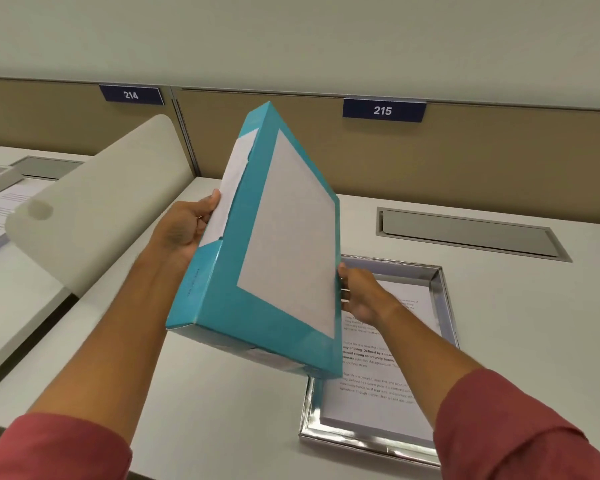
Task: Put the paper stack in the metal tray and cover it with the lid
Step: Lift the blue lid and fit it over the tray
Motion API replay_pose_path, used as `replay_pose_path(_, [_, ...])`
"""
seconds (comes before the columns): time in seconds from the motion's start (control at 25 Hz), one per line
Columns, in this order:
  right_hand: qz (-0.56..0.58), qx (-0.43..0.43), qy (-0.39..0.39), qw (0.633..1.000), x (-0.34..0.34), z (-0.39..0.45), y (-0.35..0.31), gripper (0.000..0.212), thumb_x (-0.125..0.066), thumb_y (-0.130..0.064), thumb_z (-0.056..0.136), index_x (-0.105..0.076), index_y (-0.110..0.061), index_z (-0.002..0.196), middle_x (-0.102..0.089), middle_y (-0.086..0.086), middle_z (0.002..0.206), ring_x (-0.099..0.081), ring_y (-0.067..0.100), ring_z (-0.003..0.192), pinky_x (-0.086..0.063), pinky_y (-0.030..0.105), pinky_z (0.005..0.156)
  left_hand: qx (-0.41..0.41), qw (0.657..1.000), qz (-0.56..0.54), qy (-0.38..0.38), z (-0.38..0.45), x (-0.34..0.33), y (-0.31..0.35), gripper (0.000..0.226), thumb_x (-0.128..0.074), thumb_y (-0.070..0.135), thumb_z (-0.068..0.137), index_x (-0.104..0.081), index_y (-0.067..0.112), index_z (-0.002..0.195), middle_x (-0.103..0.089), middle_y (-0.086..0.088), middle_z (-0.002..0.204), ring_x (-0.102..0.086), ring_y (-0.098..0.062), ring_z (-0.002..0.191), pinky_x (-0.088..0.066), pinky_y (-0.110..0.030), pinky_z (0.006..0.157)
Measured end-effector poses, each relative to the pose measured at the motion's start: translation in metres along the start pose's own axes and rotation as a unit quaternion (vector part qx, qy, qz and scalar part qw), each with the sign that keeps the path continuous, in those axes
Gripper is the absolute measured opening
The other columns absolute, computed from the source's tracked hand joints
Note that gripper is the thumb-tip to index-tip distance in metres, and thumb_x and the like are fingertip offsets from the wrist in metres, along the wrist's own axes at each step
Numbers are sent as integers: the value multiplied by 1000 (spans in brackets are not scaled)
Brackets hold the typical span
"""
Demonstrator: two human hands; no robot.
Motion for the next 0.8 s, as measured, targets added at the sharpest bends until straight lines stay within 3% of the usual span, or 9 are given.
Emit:
replay_pose_path(0.12, [2, 19, 39, 999, 16, 1, -5, 21, -51, -27, 99, -68, -15, 103, -68, 5, 96, -63, 23, 88, -55, 36, 72, 0, 999, 33, 21, 12, 15, -6, 21, -64, 24, 88, -71, 9, 100, -77, -10, 93, -74, -24, 78, -60, -33, 61])
replay_pose_path(0.28, [2, 46, 106, 993, 50, -3, -17, 21, -58, -25, 95, -68, -12, 108, -68, 3, 91, -64, 20, 82, -52, 33, 64, -91, 971, 181, 124, 26, 38, -1, 10, -71, 16, 83, -69, 14, 93, -73, -9, 101, -72, -20, 80, -58, -31, 67])
replay_pose_path(0.44, [3, 80, 137, 987, 74, -10, -24, 20, -62, -22, 93, -68, -10, 107, -71, 7, 97, -67, 19, 83, -52, 31, 62, -119, 943, 282, 133, 34, 33, -15, 6, -74, 14, 82, -70, 14, 86, -74, -8, 95, -73, -20, 78, -59, -31, 67])
replay_pose_path(0.6, [11, 102, 174, 979, 100, -22, -33, 22, -71, -21, 87, -71, -6, 103, -74, 9, 97, -70, 23, 83, -56, 28, 55, -134, 928, 325, 123, 43, 21, -27, 5, -72, 10, 83, -71, 9, 88, -73, -8, 95, -71, -23, 86, -58, -34, 77])
replay_pose_path(0.8, [0, 120, 219, 968, 134, -40, -37, 16, -75, -20, 84, -71, -8, 94, -74, 8, 93, -71, 21, 77, -55, 24, 48, -117, 918, 363, 112, 54, 4, -48, 4, -68, 8, 85, -70, 10, 88, -72, -6, 91, -71, -20, 80, -56, -26, 60])
Point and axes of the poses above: each hand's wrist, its own z-axis towards the middle knuckle, its own x-axis out of the back of the hand, y = z × x, the point moved 7 cm from there along z, towards the middle knuckle
